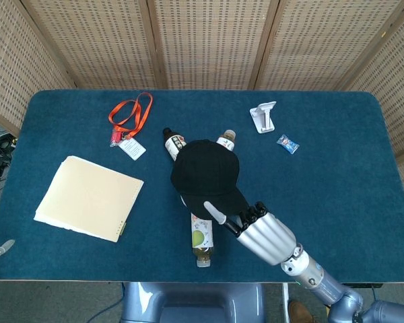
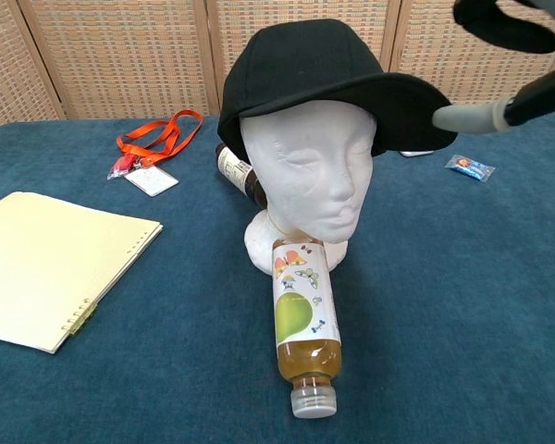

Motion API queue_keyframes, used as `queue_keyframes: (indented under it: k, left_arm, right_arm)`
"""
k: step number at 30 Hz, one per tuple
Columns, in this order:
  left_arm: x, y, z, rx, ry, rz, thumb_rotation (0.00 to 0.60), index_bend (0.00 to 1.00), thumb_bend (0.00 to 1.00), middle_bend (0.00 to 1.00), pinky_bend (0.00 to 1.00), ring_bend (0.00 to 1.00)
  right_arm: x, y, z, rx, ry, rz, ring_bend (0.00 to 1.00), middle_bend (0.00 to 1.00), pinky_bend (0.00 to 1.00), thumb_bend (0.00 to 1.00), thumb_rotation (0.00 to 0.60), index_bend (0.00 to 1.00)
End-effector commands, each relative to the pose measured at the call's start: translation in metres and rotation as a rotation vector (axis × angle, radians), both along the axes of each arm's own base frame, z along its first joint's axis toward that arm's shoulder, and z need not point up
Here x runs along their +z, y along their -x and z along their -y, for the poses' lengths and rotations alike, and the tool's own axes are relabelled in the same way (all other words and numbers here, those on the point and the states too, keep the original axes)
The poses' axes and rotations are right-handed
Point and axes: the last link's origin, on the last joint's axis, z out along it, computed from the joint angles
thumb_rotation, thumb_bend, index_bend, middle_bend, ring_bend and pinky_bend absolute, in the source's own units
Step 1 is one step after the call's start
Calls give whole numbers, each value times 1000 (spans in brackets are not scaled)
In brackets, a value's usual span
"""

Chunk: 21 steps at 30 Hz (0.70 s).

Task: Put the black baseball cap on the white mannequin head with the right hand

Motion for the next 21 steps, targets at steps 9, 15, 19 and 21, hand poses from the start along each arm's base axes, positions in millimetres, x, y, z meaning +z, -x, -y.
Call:
queue_keyframes:
  k: [9,15,19,21]
  left_arm:
    - [0,-4,4,-20,-7,-5,600,0,0,0,0,0]
    - [-3,-7,9,-39,-3,-15,600,0,0,0,0,0]
    - [-5,-9,13,-59,1,-21,600,0,0,0,0,0]
    - [-7,-8,13,-58,7,-23,600,0,0,0,0,0]
  right_arm:
    - [84,115,-14,-191,49,-69,1000,979,1000,0,600,0]
    - [107,188,-24,-551,94,8,787,692,701,0,600,9]
    - [104,209,-36,-779,22,140,201,188,207,0,600,0]
    - [101,210,-39,-835,7,172,31,28,54,0,600,0]
